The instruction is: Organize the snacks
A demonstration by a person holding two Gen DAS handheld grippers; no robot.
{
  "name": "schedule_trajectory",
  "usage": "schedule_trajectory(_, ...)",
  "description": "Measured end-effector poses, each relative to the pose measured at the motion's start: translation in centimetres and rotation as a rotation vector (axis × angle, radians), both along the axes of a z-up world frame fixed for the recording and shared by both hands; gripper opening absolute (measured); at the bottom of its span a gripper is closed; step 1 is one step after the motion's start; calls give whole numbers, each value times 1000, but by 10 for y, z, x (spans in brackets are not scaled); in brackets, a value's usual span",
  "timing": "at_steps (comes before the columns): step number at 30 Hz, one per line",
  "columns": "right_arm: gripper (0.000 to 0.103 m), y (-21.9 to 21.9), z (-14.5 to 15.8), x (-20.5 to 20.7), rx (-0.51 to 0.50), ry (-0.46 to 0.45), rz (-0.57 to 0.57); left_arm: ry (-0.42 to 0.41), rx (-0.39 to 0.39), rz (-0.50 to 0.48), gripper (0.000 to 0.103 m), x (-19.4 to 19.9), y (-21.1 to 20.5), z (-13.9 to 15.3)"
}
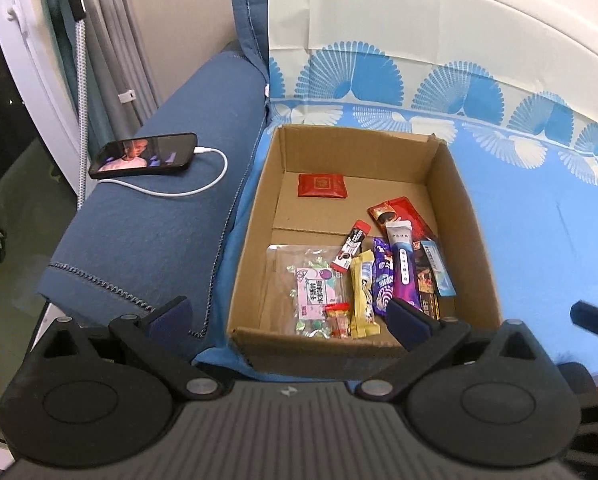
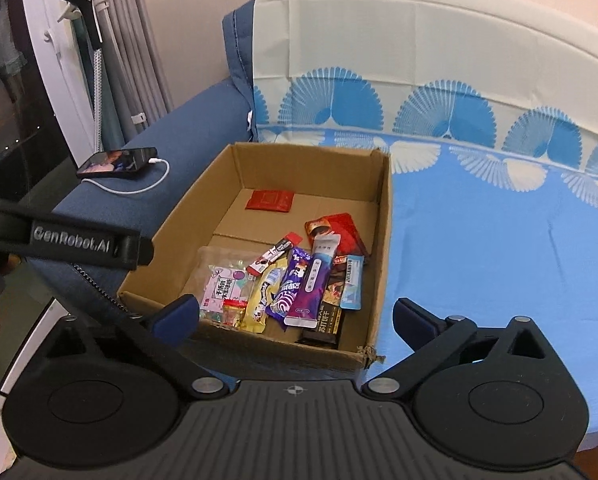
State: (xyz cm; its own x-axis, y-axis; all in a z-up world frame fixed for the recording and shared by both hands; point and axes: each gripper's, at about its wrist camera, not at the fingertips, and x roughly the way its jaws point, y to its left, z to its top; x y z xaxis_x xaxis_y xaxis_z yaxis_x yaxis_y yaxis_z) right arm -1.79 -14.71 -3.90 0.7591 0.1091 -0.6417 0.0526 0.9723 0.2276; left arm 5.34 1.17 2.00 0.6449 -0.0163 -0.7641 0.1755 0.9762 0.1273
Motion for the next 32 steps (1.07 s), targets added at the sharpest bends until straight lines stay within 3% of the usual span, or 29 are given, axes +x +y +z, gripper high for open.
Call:
schedule_trajectory(12,103,3,12,-26,-23,-53,-11,-6,8,-5,103,-24,6,5)
schedule_trajectory(32,103,3,13,-32,-24,-71,-15,-14,45,-1,103,-29,1,4)
